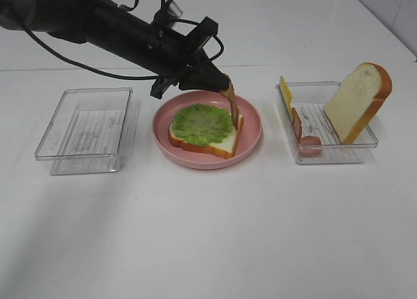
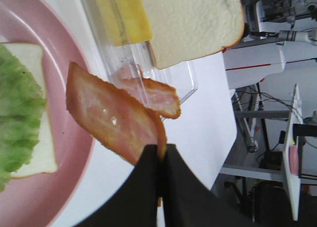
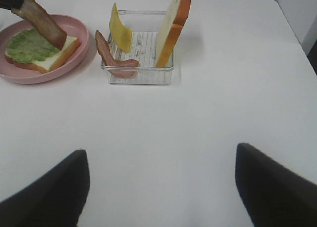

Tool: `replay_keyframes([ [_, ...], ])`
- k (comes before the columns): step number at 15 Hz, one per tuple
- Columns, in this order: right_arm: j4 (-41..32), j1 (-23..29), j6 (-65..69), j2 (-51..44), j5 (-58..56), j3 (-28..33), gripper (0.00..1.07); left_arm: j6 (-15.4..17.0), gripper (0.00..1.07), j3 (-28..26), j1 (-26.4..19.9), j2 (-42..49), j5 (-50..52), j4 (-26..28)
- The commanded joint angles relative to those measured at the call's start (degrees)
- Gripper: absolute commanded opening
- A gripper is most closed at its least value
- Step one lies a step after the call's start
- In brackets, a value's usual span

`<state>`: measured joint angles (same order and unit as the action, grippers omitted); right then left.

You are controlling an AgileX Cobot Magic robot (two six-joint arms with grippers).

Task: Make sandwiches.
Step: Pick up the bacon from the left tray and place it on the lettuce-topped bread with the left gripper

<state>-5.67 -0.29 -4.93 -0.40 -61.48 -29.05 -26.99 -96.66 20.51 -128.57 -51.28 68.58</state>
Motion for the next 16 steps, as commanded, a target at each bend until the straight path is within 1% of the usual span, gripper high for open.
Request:
replay_keyframes([
  [1, 0.23, -0.34, -0.40, -0.74, 0.63, 0.06, 0.76, 1.15, 0.00, -0.17, 0.11, 0.00, 2.69, -11.97],
  [2, 0.23, -0.34, -0.40, -0.74, 0.63, 0.06, 0.76, 3.50, 0.00, -0.17, -0.29, 0.06, 2.92, -15.58],
  [3, 0.23, -0.34, -0.40, -0.74, 0.63, 0.06, 0.76, 5.50, 0.00, -0.17, -0.63, 0.06, 2.92, -17.99],
  [6, 0.23, -0.34, -0.40, -0.69, 0.63, 0.06, 0.76, 6.30, 0.00, -0.17, -1.89, 0.11, 2.92, -21.26],
  [9, 0.23, -0.34, -0.40, -0.69, 0.63, 0.06, 0.76, 6.42, 0.00, -0.17, -3.21, 0.11, 2.92, -21.60],
  [11, 0.23, -0.34, -0.40, -0.69, 0.63, 0.06, 0.76, 6.93, 0.00, -0.17, -3.21, 0.11, 3.15, -23.15],
  [12, 0.23, -0.34, -0.40, -0.69, 0.63, 0.06, 0.76, 9.97, 0.08, -0.17, -3.21, 0.11, 3.09, -24.69],
  [13, 0.23, -0.34, -0.40, -0.69, 0.63, 0.06, 0.76, 12.38, 0.19, -0.17, -3.21, 0.23, 3.09, -26.36],
  [14, 0.23, -0.34, -0.40, -0.69, 0.63, 0.06, 0.76, 13.81, 0.36, -0.80, -3.21, 0.29, 2.75, -29.05],
  [15, 0.23, -0.34, -0.40, -0.69, 0.63, 0.06, 0.76, 13.98, 0.53, -2.06, -3.21, 0.29, 1.26, -31.17],
  [16, 0.23, -0.34, -0.40, -0.69, 0.63, 0.06, 0.76, 13.92, 0.64, -3.61, -3.21, 0.29, -0.74, -32.37],
])
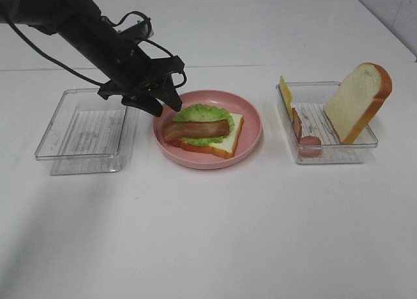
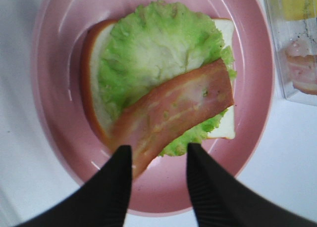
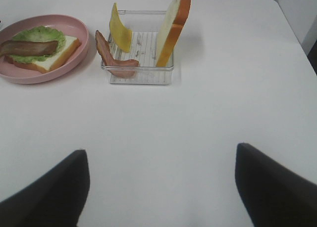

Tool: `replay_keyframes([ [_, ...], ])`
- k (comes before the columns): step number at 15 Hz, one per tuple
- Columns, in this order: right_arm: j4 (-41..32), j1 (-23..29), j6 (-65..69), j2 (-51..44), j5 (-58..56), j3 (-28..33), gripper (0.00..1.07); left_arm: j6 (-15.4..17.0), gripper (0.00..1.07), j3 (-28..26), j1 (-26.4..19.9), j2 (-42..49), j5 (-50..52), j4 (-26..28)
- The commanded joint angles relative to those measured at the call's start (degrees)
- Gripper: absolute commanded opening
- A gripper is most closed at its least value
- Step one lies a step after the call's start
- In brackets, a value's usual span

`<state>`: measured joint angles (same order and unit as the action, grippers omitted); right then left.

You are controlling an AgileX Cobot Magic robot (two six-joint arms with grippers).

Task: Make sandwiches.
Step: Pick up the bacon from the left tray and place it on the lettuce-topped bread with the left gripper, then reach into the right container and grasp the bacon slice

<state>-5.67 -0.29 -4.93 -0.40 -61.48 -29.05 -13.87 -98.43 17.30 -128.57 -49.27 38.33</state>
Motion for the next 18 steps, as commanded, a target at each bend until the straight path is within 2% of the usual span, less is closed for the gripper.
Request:
replay_keyframes([
  [1, 0.23, -0.34, -0.40, -0.69, 0.63, 0.06, 0.76, 0.40, 0.68, -3.90, 0.00, 0.29, -5.67, -3.09],
  [3, 0.23, -0.34, -0.40, -0.69, 0.63, 0.06, 0.76, -0.23, 0.68, -7.10, 0.00, 1.60, -9.85, -6.07],
  [5, 0.23, -0.34, -0.40, -0.69, 0.63, 0.06, 0.76, 0.86, 0.68, -8.94, 0.00, 4.76, -11.97, -10.20],
  [8, 0.23, -0.34, -0.40, -0.69, 0.63, 0.06, 0.76, 5.67, 0.68, -8.94, 0.00, 11.23, -13.58, -19.77],
  [12, 0.23, -0.34, -0.40, -0.69, 0.63, 0.06, 0.76, 11.57, 0.68, -8.82, 0.00, 22.63, -22.80, -31.57],
  [15, 0.23, -0.34, -0.40, -0.69, 0.63, 0.06, 0.76, 12.61, 0.68, -7.91, 0.00, 28.93, -24.18, -31.91],
  [18, 0.23, -0.34, -0.40, -0.69, 0.63, 0.06, 0.76, 12.83, 0.68, -1.95, 0.00, 38.85, -24.18, -32.09],
])
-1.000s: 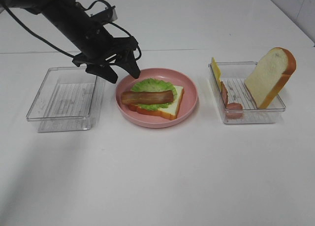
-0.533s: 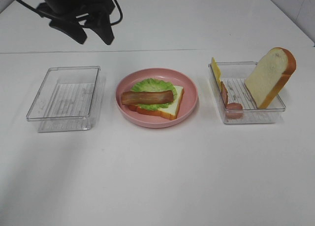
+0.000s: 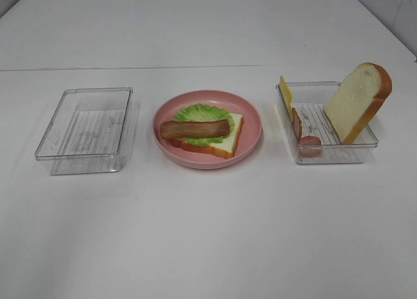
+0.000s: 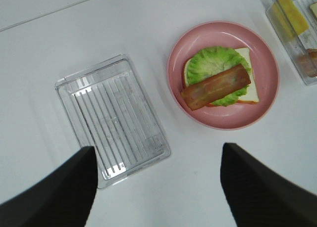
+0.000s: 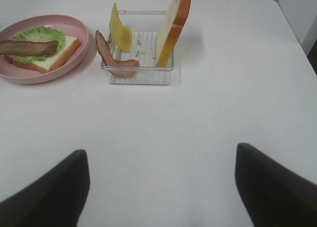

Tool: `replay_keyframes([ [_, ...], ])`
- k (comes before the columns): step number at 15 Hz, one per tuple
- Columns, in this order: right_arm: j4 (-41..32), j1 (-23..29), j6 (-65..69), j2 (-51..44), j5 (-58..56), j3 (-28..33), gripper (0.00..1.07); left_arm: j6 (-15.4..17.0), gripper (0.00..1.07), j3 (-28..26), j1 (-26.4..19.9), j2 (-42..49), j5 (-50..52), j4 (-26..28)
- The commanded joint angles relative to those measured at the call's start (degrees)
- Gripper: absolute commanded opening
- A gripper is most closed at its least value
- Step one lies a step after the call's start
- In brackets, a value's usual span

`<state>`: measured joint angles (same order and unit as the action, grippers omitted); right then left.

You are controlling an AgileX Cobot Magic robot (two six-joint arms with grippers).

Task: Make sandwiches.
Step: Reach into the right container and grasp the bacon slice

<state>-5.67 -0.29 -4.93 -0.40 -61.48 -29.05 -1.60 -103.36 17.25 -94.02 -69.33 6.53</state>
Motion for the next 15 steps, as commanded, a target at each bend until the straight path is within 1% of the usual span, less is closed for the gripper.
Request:
replay_keyframes([
  [1, 0.23, -0.34, -0.40, -0.69, 0.63, 0.06, 0.76, 0.57, 0.68, 5.56, 0.06, 7.22, -4.13, -0.29],
  [2, 0.23, -0.34, -0.40, -0.69, 0.63, 0.06, 0.76, 0.57, 0.68, 8.88, 0.06, 10.71, -4.13, -0.29],
  [4, 0.23, -0.34, -0.40, -0.69, 0.63, 0.06, 0.76, 0.52, 0.68, 17.30, 0.06, 19.14, -4.13, -0.29],
  [5, 0.23, -0.34, -0.40, -0.69, 0.63, 0.06, 0.76, 0.52, 0.68, 19.08, 0.06, 20.86, -4.13, -0.34],
  [6, 0.23, -0.34, -0.40, -0.69, 0.63, 0.06, 0.76, 0.52, 0.68, 23.09, 0.06, 24.92, -4.07, -0.40],
  [7, 0.23, -0.34, -0.40, -0.69, 0.63, 0.06, 0.76, 0.17, 0.68, 31.97, 0.06, 34.38, -3.78, -0.63],
  [8, 0.23, -0.34, -0.40, -0.69, 0.63, 0.06, 0.76, 0.17, 0.68, 34.03, 0.06, 36.84, -3.67, -0.86],
  [9, 0.23, -0.34, -0.40, -0.69, 0.63, 0.06, 0.76, 0.17, 0.68, 39.13, 0.06, 43.20, -3.04, -1.43],
  [10, 0.23, -0.34, -0.40, -0.69, 0.63, 0.06, 0.76, 0.17, 0.68, 42.63, 0.06, 48.13, -3.04, -1.83],
  [11, 0.23, -0.34, -0.40, -0.69, 0.63, 0.06, 0.76, 0.17, 0.68, 44.35, 0.06, 50.71, -3.04, -1.83],
  [15, 0.23, -0.34, -0.40, -0.69, 0.63, 0.06, 0.76, 0.17, 0.68, 56.21, 0.06, 69.61, -2.92, -2.64],
])
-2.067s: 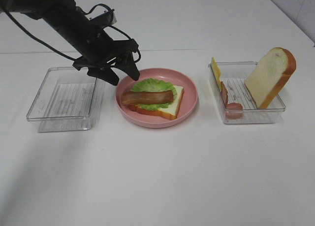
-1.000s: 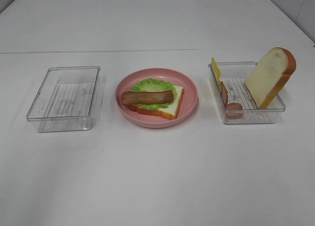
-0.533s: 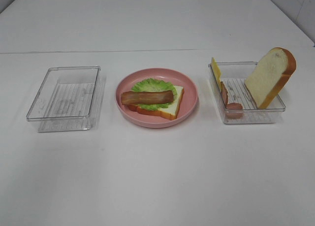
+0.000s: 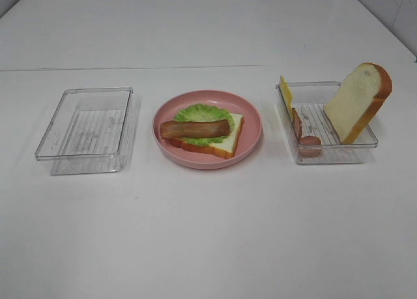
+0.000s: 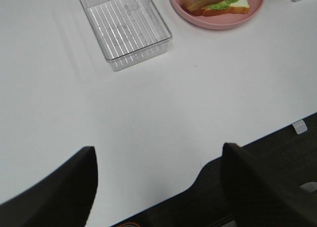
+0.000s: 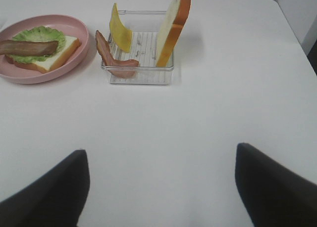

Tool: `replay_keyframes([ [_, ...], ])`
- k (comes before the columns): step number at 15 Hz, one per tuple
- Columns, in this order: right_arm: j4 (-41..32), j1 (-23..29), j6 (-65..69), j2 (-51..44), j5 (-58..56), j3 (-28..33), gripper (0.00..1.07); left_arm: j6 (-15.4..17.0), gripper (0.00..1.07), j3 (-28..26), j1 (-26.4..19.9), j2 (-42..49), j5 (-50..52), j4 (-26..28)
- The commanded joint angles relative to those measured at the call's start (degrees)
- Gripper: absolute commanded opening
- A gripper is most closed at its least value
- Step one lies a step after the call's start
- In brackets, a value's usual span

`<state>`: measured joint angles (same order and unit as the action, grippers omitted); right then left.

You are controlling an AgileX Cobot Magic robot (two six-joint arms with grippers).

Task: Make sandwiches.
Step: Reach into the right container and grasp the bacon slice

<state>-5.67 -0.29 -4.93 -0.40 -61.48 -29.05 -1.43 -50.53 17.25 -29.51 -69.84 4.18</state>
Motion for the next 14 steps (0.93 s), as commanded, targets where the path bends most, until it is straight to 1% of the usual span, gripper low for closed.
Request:
replay_keyframes([
  [1, 0.23, -0.34, -0.40, -0.69, 0.63, 0.06, 0.76, 0.00, 0.68, 6.42, 0.06, 10.03, -2.41, -0.40],
  [2, 0.23, -0.34, -0.40, -0.69, 0.63, 0.06, 0.76, -0.29, 0.68, 10.66, 0.06, 16.79, -2.29, -0.86],
  [4, 0.23, -0.34, -0.40, -0.69, 0.63, 0.06, 0.76, -0.57, 0.68, 15.41, 0.06, 24.92, -0.29, -1.32],
  [5, 0.23, -0.34, -0.40, -0.69, 0.63, 0.06, 0.76, -1.20, 0.68, 17.13, 0.06, 28.07, 0.97, -1.32],
  [7, 0.23, -0.34, -0.40, -0.69, 0.63, 0.06, 0.76, -1.38, 0.68, 18.91, 0.06, 31.40, 3.67, -1.32],
  [9, 0.23, -0.34, -0.40, -0.69, 0.63, 0.06, 0.76, -1.38, 0.68, 20.17, 0.06, 30.71, 8.31, -0.97],
  [10, 0.23, -0.34, -0.40, -0.69, 0.63, 0.06, 0.76, -2.86, 0.68, 21.26, 0.06, 30.60, 10.89, -0.86],
  [14, 0.23, -0.34, -0.40, -0.69, 0.63, 0.06, 0.76, -2.64, 0.68, 21.89, 0.06, 31.11, 10.20, -0.74],
])
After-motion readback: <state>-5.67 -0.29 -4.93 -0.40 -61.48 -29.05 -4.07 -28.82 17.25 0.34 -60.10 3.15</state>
